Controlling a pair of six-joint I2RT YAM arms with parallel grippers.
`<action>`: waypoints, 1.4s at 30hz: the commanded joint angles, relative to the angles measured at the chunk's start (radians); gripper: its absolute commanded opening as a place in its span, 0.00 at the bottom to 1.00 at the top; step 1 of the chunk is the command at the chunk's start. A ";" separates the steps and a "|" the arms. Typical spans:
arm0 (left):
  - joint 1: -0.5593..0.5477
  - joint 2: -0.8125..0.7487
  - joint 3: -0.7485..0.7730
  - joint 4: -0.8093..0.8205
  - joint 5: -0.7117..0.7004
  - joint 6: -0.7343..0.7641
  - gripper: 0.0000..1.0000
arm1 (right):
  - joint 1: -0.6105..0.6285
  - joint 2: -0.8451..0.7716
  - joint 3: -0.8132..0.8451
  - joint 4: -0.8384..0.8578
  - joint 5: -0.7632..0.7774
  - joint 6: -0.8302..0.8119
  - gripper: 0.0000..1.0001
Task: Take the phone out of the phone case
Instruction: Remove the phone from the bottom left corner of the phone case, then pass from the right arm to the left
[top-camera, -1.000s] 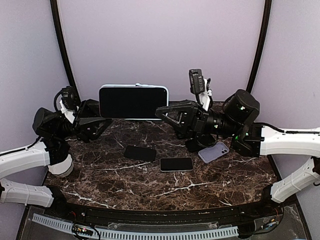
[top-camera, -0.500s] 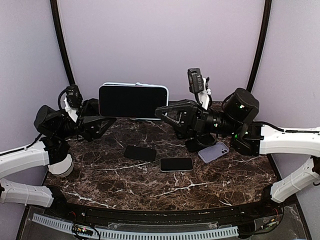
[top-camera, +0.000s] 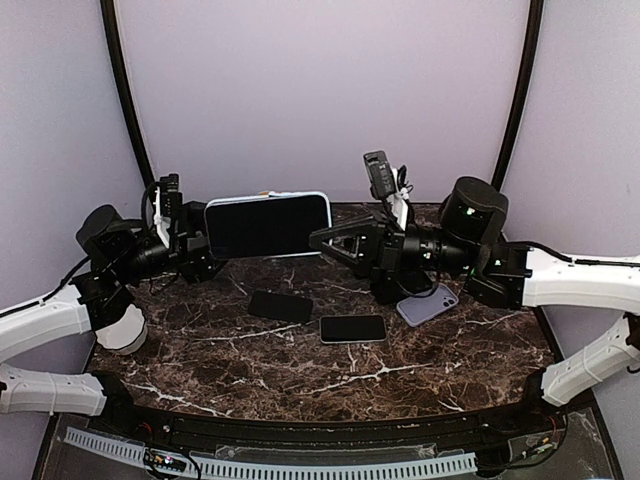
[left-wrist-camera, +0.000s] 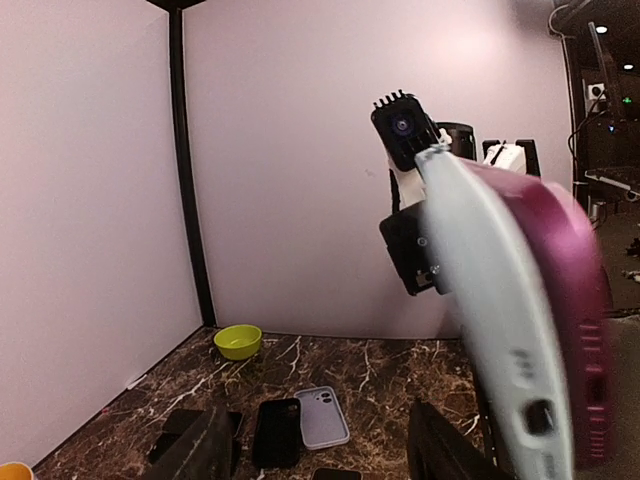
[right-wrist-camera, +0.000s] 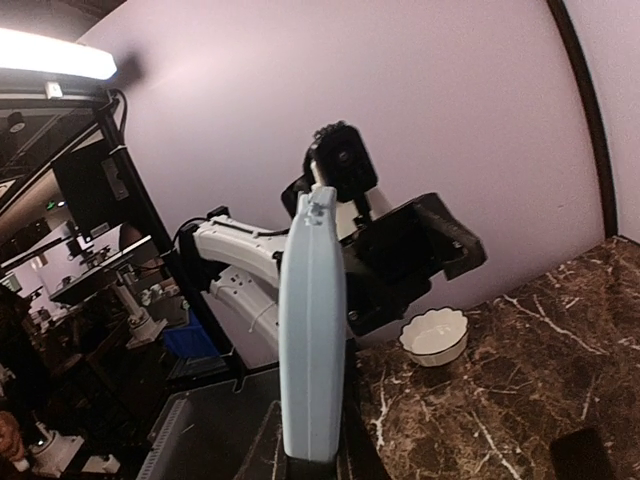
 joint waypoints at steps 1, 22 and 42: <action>0.003 -0.080 0.036 -0.262 -0.054 0.217 0.63 | -0.041 -0.084 0.003 0.027 0.136 -0.095 0.00; 0.002 0.070 0.069 -0.355 0.314 0.734 0.62 | -0.093 -0.222 -0.439 0.282 0.297 -0.779 0.00; -0.027 0.008 -0.069 -0.220 0.331 0.707 0.50 | -0.090 -0.177 -0.448 0.350 0.052 -0.809 0.00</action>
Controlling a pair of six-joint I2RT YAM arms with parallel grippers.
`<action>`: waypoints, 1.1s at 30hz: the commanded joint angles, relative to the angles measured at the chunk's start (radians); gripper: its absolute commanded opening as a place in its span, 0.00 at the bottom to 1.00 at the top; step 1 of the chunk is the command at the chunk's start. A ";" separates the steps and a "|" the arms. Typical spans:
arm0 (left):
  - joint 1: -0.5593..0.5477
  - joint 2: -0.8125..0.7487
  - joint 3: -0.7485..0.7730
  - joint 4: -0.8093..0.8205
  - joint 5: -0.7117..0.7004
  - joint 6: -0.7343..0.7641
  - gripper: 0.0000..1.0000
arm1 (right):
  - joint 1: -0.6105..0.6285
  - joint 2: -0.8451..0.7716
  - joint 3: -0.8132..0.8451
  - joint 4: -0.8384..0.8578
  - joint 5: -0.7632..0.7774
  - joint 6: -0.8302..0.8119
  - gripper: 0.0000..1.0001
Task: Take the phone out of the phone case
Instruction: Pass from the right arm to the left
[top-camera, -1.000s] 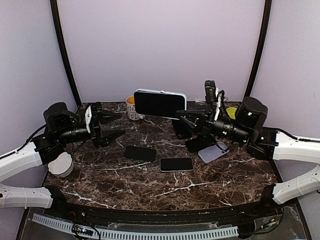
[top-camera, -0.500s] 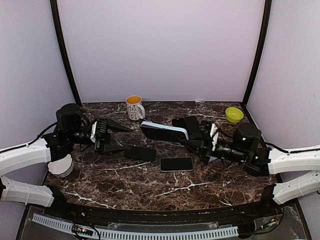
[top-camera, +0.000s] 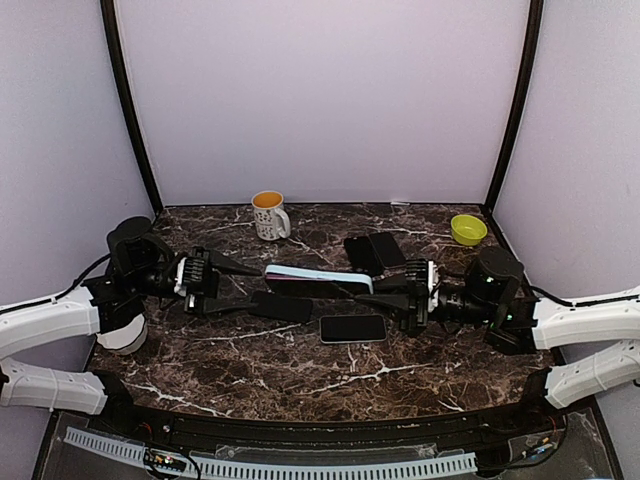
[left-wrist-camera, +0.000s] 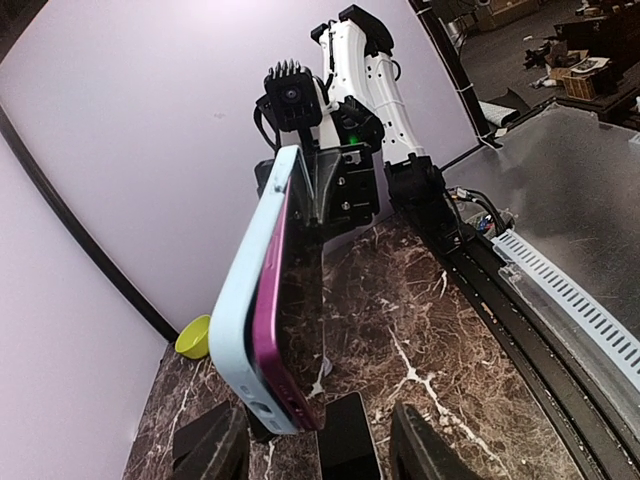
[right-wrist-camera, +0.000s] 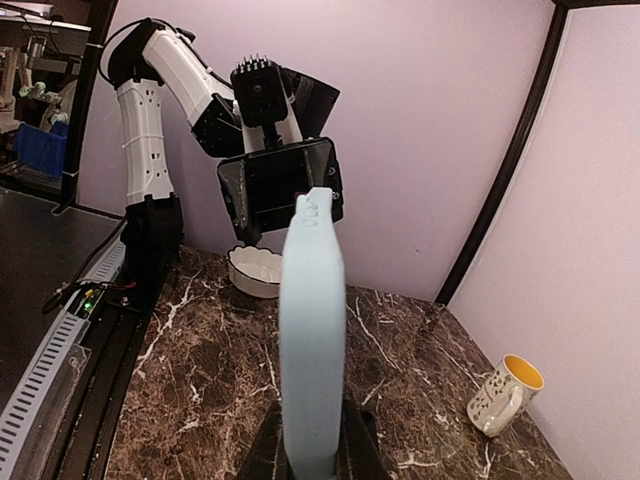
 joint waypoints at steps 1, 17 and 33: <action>-0.014 -0.037 -0.033 0.050 0.029 -0.013 0.50 | 0.001 0.003 0.038 0.134 -0.029 0.003 0.00; -0.054 -0.035 -0.042 0.030 0.067 -0.018 0.49 | 0.033 0.030 0.081 0.094 -0.065 -0.015 0.00; -0.064 -0.035 -0.042 0.006 0.041 -0.011 0.49 | 0.071 0.075 0.166 -0.058 -0.208 -0.023 0.00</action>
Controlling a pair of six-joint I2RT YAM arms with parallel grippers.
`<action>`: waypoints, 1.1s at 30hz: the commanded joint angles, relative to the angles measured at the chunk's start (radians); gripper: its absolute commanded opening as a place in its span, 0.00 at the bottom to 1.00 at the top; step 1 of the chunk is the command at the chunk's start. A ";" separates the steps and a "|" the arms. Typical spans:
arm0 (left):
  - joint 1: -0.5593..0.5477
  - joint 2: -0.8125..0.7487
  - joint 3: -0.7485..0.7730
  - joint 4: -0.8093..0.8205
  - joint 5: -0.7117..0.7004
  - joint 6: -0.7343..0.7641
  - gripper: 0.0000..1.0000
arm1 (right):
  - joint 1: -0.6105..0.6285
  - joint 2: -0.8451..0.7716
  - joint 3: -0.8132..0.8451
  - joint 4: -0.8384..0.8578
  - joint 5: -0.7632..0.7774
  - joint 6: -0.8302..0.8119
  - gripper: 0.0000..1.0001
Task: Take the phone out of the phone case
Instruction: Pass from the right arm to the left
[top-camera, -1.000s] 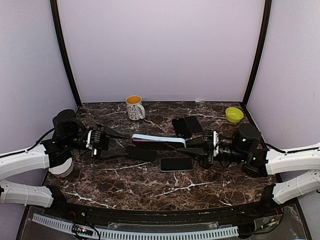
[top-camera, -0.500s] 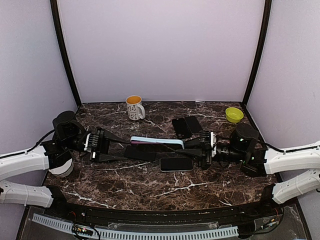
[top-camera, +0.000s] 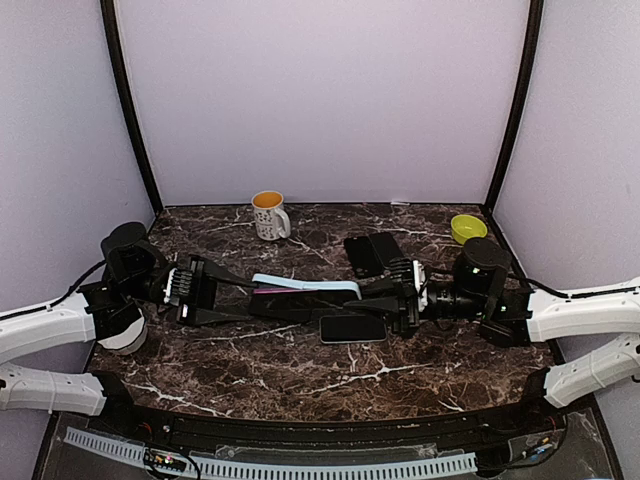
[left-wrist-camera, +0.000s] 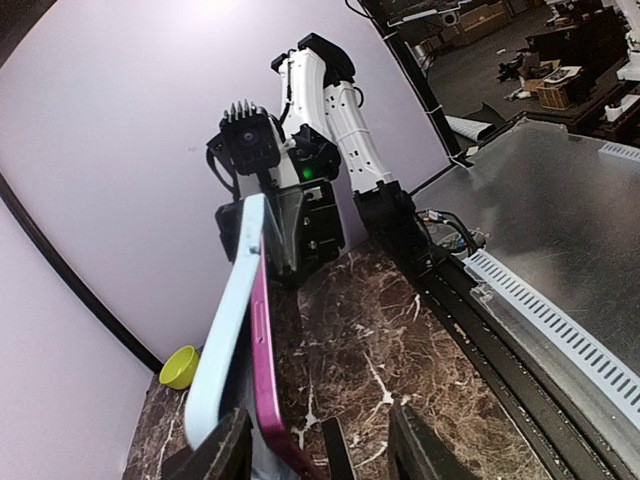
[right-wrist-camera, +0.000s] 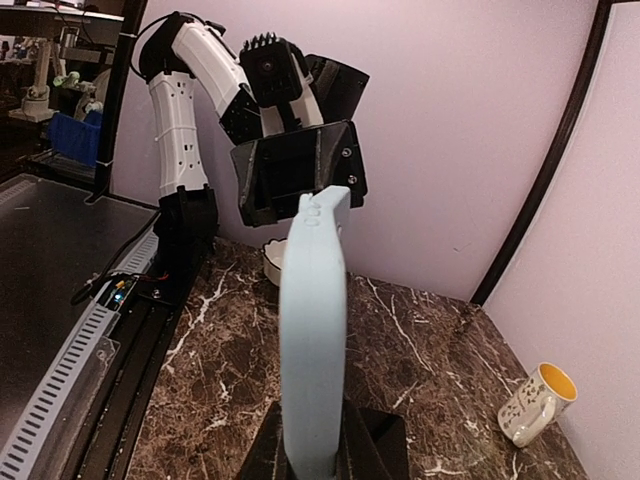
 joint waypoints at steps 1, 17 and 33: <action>-0.028 0.018 -0.011 -0.011 -0.012 -0.001 0.49 | 0.054 0.028 0.088 0.040 -0.122 -0.004 0.00; -0.033 0.026 -0.009 0.030 -0.047 -0.049 0.37 | 0.105 0.065 0.100 0.060 -0.042 -0.042 0.00; -0.040 0.062 0.002 -0.018 -0.246 0.074 0.00 | 0.125 -0.014 0.000 0.076 0.283 0.142 0.45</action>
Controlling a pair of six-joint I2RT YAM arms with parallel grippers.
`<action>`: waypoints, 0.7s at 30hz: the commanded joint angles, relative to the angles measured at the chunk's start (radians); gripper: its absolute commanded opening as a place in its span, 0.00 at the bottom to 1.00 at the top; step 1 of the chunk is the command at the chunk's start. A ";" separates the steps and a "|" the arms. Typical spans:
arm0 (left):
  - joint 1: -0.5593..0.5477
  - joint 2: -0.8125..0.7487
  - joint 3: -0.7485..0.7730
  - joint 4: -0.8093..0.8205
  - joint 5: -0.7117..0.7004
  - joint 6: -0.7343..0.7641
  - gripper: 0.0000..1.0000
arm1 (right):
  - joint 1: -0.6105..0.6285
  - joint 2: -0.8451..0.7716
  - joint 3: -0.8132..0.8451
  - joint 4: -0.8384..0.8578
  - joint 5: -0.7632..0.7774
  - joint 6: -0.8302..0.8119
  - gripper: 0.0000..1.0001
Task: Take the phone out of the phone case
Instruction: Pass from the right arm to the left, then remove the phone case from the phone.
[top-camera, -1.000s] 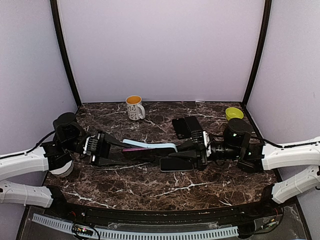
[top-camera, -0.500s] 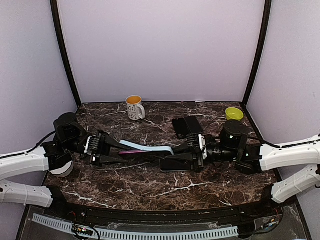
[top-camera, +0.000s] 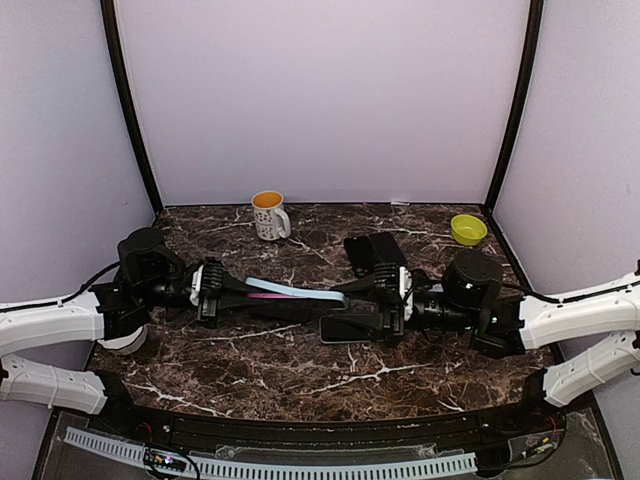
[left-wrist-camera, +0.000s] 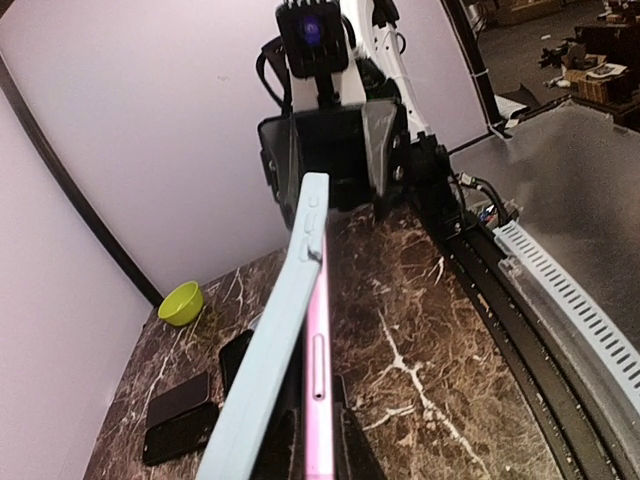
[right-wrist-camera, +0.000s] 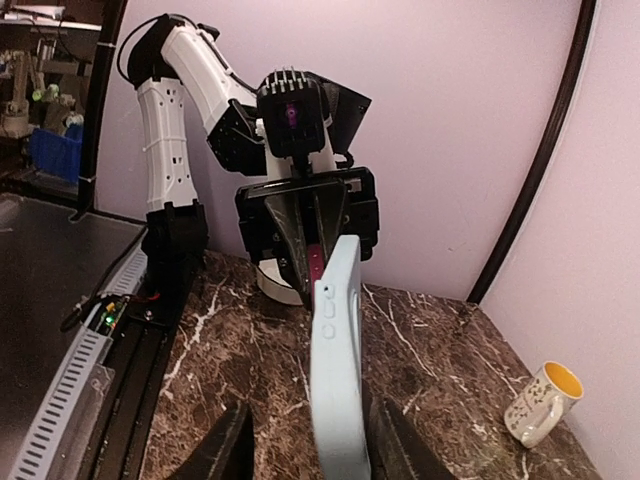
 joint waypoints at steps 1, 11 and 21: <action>0.000 -0.006 0.005 -0.024 -0.061 0.128 0.00 | 0.016 -0.100 -0.016 -0.034 0.119 0.114 0.48; -0.034 0.023 0.015 -0.130 -0.100 0.251 0.00 | 0.023 -0.207 0.075 -0.369 0.186 0.238 0.60; -0.056 0.078 0.022 -0.139 -0.089 0.245 0.00 | 0.032 -0.118 0.259 -0.563 0.205 0.263 0.69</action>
